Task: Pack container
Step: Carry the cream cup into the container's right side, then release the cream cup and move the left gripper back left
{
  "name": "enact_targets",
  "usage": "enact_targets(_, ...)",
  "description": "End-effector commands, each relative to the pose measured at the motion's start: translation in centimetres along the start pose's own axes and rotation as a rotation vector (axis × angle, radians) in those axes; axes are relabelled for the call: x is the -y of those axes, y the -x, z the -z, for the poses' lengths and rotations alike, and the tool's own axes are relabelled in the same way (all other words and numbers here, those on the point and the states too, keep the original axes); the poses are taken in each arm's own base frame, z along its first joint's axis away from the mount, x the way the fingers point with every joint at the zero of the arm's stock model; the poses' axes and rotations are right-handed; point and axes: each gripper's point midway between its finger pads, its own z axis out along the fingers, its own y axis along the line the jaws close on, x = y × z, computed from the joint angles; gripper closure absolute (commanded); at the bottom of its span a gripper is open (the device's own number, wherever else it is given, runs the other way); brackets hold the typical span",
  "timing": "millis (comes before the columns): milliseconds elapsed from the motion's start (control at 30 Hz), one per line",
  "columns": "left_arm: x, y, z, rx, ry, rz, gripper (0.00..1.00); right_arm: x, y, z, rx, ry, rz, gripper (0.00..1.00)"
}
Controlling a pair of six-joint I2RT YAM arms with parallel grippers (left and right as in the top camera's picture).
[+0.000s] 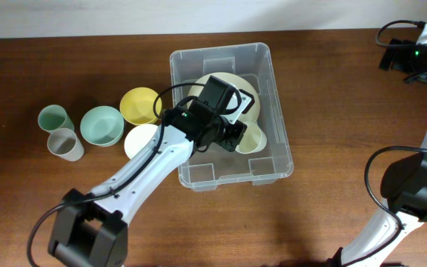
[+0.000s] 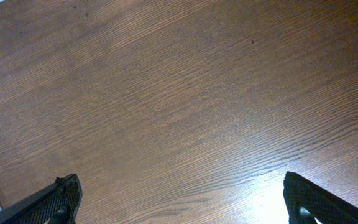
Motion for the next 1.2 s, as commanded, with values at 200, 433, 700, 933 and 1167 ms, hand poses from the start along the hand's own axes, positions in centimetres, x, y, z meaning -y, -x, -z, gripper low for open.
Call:
enact_targets(200,1.0,-0.4,-2.1,-0.039,-0.029,-0.033,0.96,0.0,0.5,1.1,0.029,0.003,-0.009,0.01)
enact_targets(433,1.6,-0.3,-2.2,-0.035,-0.037,-0.045,0.79,0.0,0.5,1.1,0.029,0.004,-0.009,0.01)
enact_targets(700,1.7,0.2,-2.0,-0.018,-0.036,-0.049,0.65,0.0,0.5,1.1,0.029,0.004,-0.009,0.01)
enact_targets(933,0.0,4.0,0.2,0.075,-0.006,-0.028,0.60,0.0,0.5,1.1,0.029,0.004,-0.009,0.01)
enact_targets(1167,-3.9,5.8,3.8,0.085,0.135,0.034,0.59,0.0,0.5,1.1,0.029,0.004,-0.009,0.01)
